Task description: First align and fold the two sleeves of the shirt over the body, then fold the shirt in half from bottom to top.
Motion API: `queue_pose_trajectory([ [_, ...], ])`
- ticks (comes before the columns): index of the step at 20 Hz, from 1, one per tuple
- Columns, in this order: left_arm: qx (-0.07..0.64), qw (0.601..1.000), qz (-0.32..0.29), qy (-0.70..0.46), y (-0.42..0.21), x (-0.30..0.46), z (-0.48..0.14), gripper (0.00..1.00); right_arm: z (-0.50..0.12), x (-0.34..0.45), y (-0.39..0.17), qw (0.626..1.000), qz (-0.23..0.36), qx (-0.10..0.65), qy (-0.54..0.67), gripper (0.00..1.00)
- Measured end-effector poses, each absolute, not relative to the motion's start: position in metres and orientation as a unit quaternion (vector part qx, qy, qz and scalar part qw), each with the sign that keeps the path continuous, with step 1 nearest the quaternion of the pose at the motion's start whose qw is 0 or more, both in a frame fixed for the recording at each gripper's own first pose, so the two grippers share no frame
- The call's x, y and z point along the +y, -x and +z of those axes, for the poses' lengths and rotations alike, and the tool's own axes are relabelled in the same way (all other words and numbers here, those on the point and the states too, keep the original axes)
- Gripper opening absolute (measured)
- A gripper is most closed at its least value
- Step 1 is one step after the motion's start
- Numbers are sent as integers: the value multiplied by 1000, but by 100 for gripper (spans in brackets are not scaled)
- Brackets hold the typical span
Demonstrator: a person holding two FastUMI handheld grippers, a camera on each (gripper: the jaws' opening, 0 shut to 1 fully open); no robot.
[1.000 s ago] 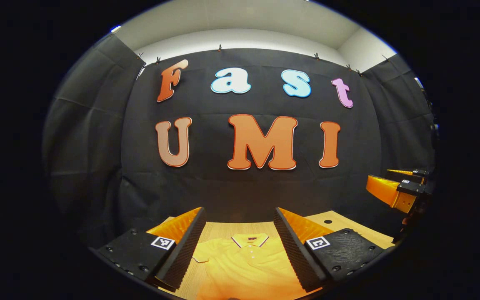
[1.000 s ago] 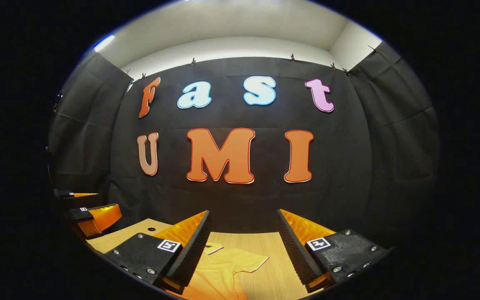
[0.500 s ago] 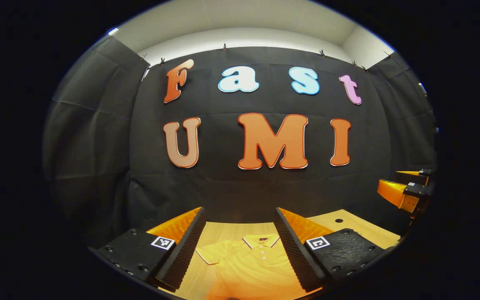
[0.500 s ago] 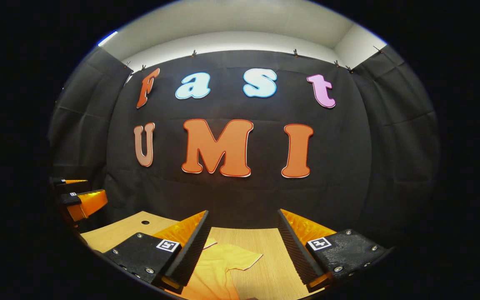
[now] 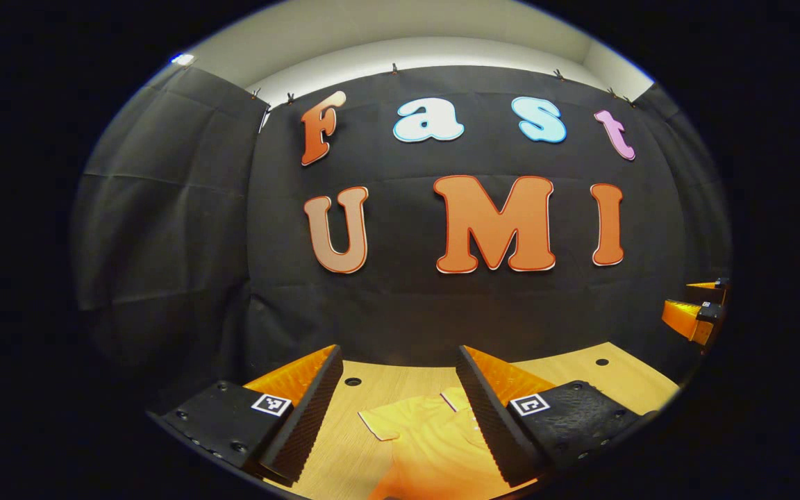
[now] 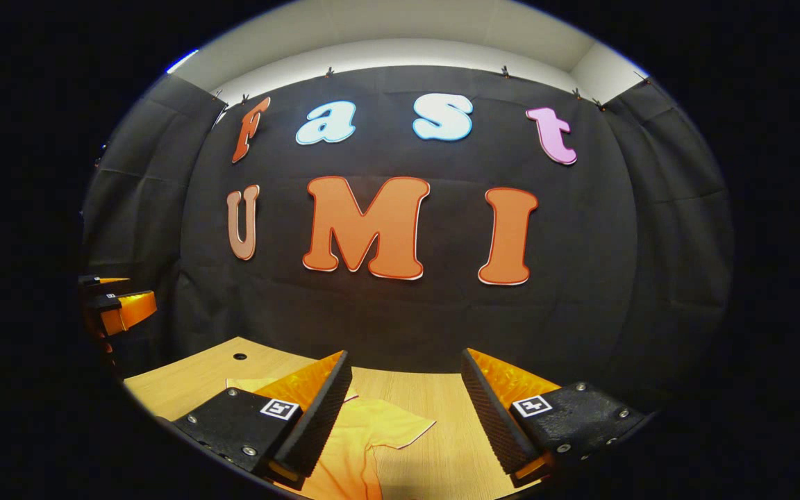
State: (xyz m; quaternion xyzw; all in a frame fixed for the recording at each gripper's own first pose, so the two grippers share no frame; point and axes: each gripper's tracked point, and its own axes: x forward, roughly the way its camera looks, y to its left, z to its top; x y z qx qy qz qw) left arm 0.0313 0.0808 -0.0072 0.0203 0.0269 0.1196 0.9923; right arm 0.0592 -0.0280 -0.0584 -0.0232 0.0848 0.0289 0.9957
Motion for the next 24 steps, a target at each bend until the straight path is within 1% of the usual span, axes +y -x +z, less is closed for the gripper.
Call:
queue_pose_trajectory([
  [1, 28, 992, 118, -22, -32, 79, -9, 98, -67, -29, -64, 994, 30, 100, 20, 96],
  [2, 27, 993, 115, -24, -33, 79, -7, 98, -73, -30, -69, 993, 29, 114, 14, 100],
  [3, 24, 993, 113, -26, -34, 80, -4, 98, -80, -30, -75, 992, 26, 125, 10, 96],
  [5, 15, 994, 103, -26, -38, 80, -1, 98, -97, -29, -86, 990, 16, 141, 11, 96],
  [9, 11, 997, 75, -31, -53, 86, 0, 99, -142, -29, -112, 977, -10, 211, -10, 96],
  [12, 6, 997, 68, -47, -65, 98, 2, 99, -179, -31, -133, 965, -28, 262, -13, 96],
  [18, 27, 995, 89, -38, -75, 131, -15, 99, -255, -37, -167, 923, -28, 384, -27, 96],
  [24, 57, 987, 149, -31, -71, 161, -34, 99, -328, -54, -185, 866, -31, 497, -42, 90],
])
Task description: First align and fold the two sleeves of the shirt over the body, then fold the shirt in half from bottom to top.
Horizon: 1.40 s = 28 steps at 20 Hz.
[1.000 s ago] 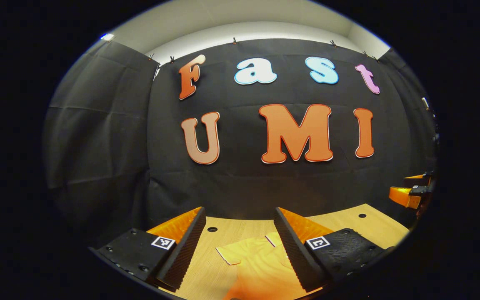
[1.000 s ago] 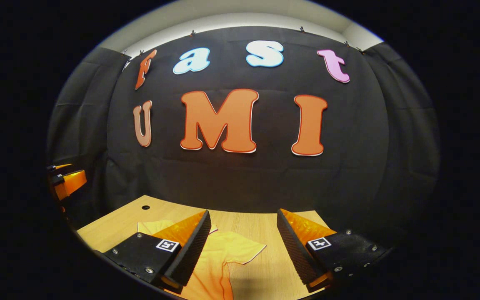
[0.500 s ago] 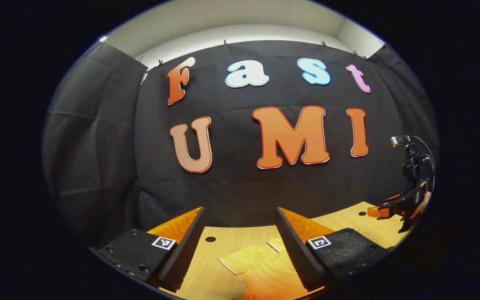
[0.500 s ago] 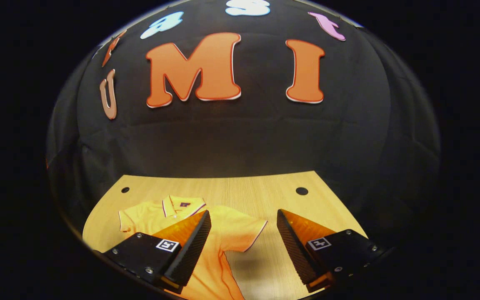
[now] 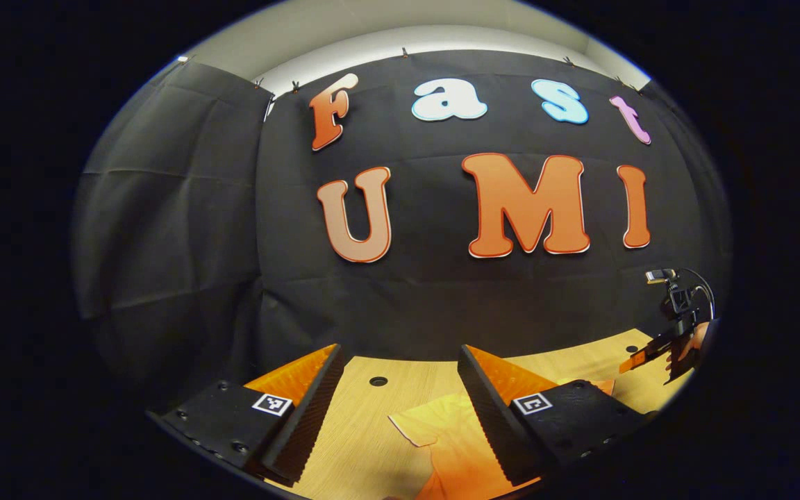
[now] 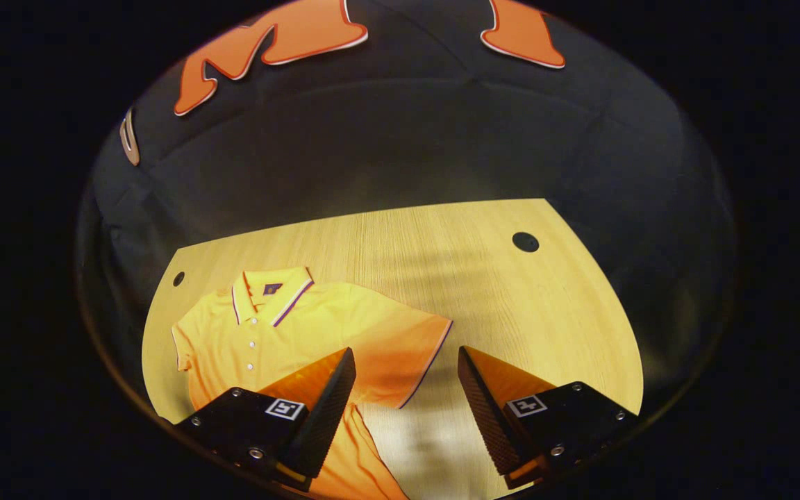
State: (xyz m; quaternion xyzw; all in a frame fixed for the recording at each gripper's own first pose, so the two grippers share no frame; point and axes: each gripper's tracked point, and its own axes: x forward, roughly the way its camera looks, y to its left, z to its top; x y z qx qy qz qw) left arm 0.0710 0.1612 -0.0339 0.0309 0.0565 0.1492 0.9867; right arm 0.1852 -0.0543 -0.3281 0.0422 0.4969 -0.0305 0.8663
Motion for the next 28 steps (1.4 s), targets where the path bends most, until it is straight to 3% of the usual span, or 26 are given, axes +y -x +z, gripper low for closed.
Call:
queue_pose_trajectory([
  [10, 105, 975, 188, -48, -73, 154, -53, 99, -409, -56, -197, 782, -33, 618, -75, 86],
  [14, 122, 973, 186, -56, -76, 147, -61, 99, -432, -59, -203, 764, -41, 638, -85, 83],
  [19, 137, 972, 185, -55, -74, 140, -68, 100, -449, -55, -199, 736, -58, 666, -109, 68],
  [20, 140, 971, 184, -54, -75, 141, -70, 99, -450, -56, -201, 736, -65, 666, -103, 73],
  [22, 143, 971, 185, -53, -77, 144, -71, 100, -452, -56, -201, 738, -73, 665, -89, 70],
  [24, 149, 971, 183, -48, -77, 145, -76, 100, -453, -63, -200, 742, -88, 662, -59, 61],
  [25, 152, 971, 182, -44, -77, 145, -78, 100, -454, -61, -200, 742, -87, 662, -59, 41],
  [26, 153, 971, 181, -40, -77, 146, -79, 100, -452, -61, -203, 746, -83, 658, -61, 37],
  [27, 154, 971, 181, -37, -76, 147, -81, 100, -451, -55, -204, 747, -66, 658, -74, 22],
  [28, 153, 971, 180, -35, -76, 149, -81, 100, -448, -36, -202, 738, -27, 664, -116, 17],
])
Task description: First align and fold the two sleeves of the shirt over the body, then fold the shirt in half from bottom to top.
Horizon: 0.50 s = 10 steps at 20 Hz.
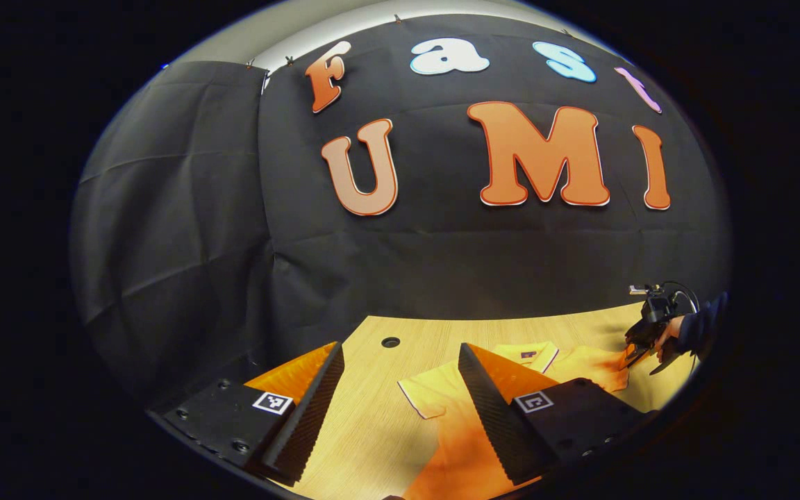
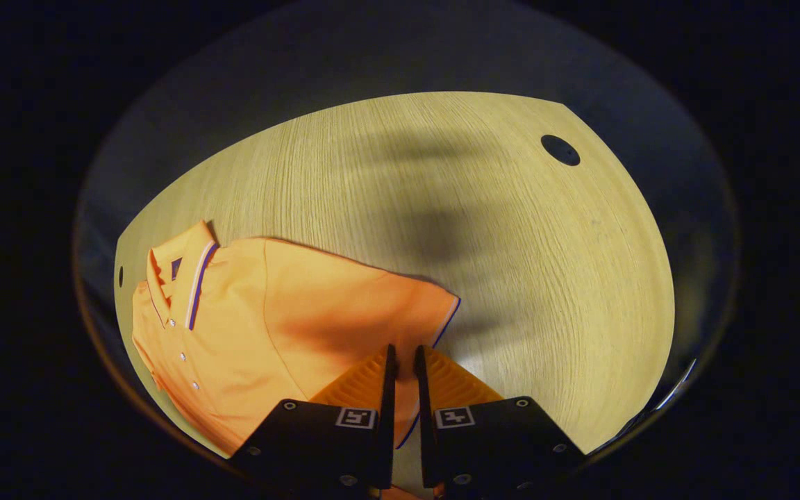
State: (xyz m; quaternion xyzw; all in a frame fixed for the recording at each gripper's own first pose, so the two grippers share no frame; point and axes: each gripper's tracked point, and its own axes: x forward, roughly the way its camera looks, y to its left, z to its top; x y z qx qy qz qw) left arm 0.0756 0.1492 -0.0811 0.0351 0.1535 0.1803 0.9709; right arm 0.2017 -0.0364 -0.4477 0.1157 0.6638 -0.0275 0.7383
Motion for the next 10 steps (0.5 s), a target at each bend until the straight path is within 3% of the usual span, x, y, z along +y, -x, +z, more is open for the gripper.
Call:
queue_pose_trajectory([
  [1, 152, 971, 180, -34, -74, 151, -80, 100, -443, -27, -202, 735, -18, 662, -145, 17],
  [3, 152, 971, 182, -32, -70, 156, -80, 100, -441, -23, -213, 755, -26, 637, -153, 4],
  [10, 155, 971, 183, -24, -59, 176, -86, 99, -388, 20, -233, 798, 15, 587, -136, 4],
])
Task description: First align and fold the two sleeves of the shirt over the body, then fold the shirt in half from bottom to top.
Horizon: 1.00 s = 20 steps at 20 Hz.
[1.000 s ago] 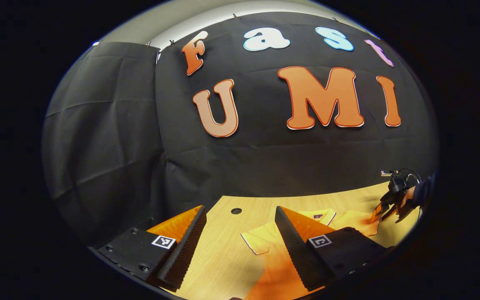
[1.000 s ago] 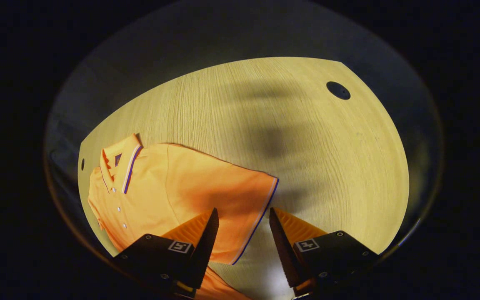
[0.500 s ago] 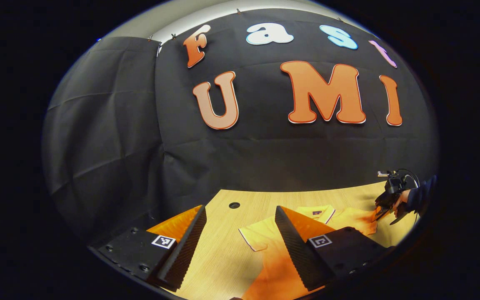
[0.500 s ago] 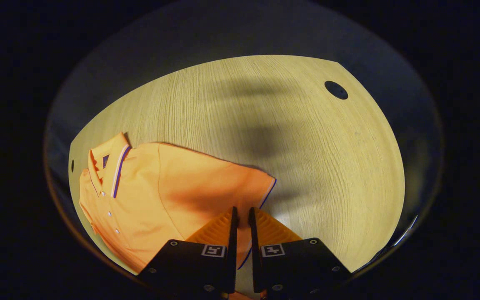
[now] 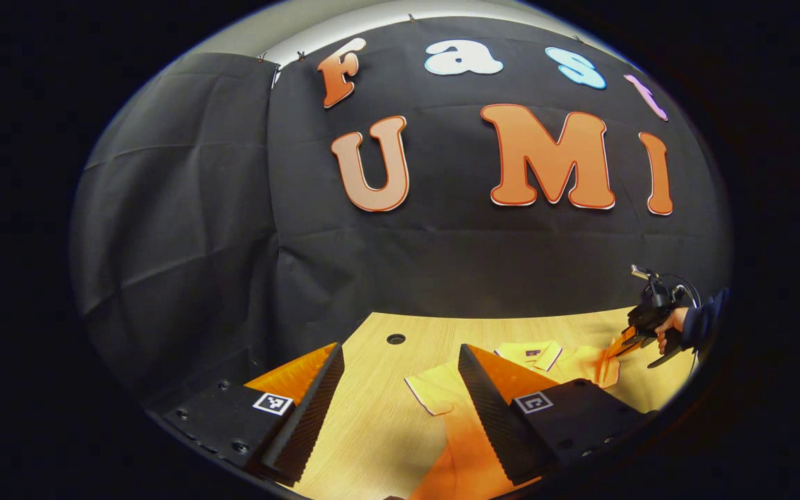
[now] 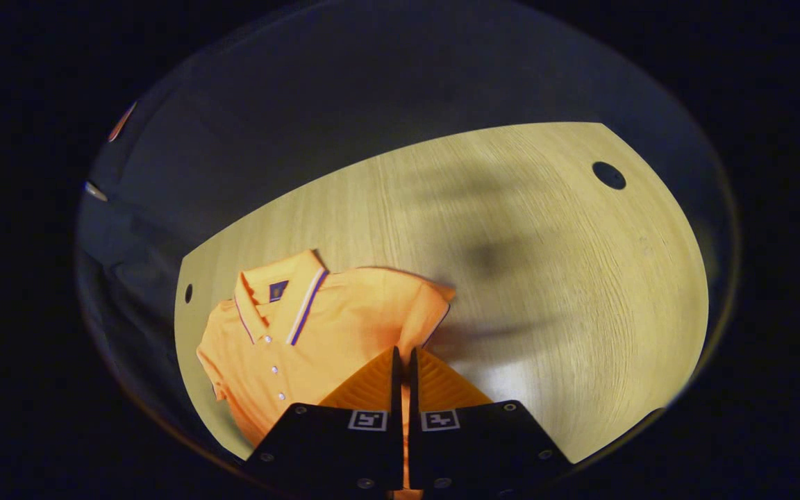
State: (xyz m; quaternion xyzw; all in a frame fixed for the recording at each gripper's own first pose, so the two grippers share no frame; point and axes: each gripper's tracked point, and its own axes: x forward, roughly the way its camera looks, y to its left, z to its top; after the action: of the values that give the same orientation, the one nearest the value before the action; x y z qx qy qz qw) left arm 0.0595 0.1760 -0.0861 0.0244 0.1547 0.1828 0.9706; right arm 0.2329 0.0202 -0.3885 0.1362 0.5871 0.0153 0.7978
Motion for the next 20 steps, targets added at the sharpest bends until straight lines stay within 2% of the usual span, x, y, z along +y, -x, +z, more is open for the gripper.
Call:
queue_pose_trajectory([
  [4, 161, 970, 182, -22, -51, 188, -95, 100, -363, 57, -232, 806, 41, 578, -119, 4],
  [9, 181, 969, 167, -6, -53, 204, -123, 99, -345, 120, -218, 796, 83, 585, -132, 4],
  [10, 187, 969, 161, -2, -54, 207, -130, 99, -341, 131, -215, 792, 88, 588, -137, 13],
  [11, 192, 969, 155, 2, -58, 210, -135, 99, -345, 138, -213, 790, 93, 590, -140, 18],
  [13, 203, 968, 146, 11, -71, 220, -144, 99, -335, 148, -212, 795, 101, 581, -141, 40],
  [14, 212, 967, 142, 16, -77, 224, -150, 99, -329, 149, -212, 802, 103, 572, -140, 46],
  [17, 241, 960, 140, 26, -105, 240, -168, 99, -308, 138, -211, 820, 96, 550, -126, 54],
  [19, 265, 955, 130, 33, -124, 242, -179, 100, -291, 126, -212, 836, 88, 528, -117, 64],
  [20, 281, 951, 122, 44, -135, 241, -191, 100, -284, 123, -211, 844, 84, 517, -119, 72],
])
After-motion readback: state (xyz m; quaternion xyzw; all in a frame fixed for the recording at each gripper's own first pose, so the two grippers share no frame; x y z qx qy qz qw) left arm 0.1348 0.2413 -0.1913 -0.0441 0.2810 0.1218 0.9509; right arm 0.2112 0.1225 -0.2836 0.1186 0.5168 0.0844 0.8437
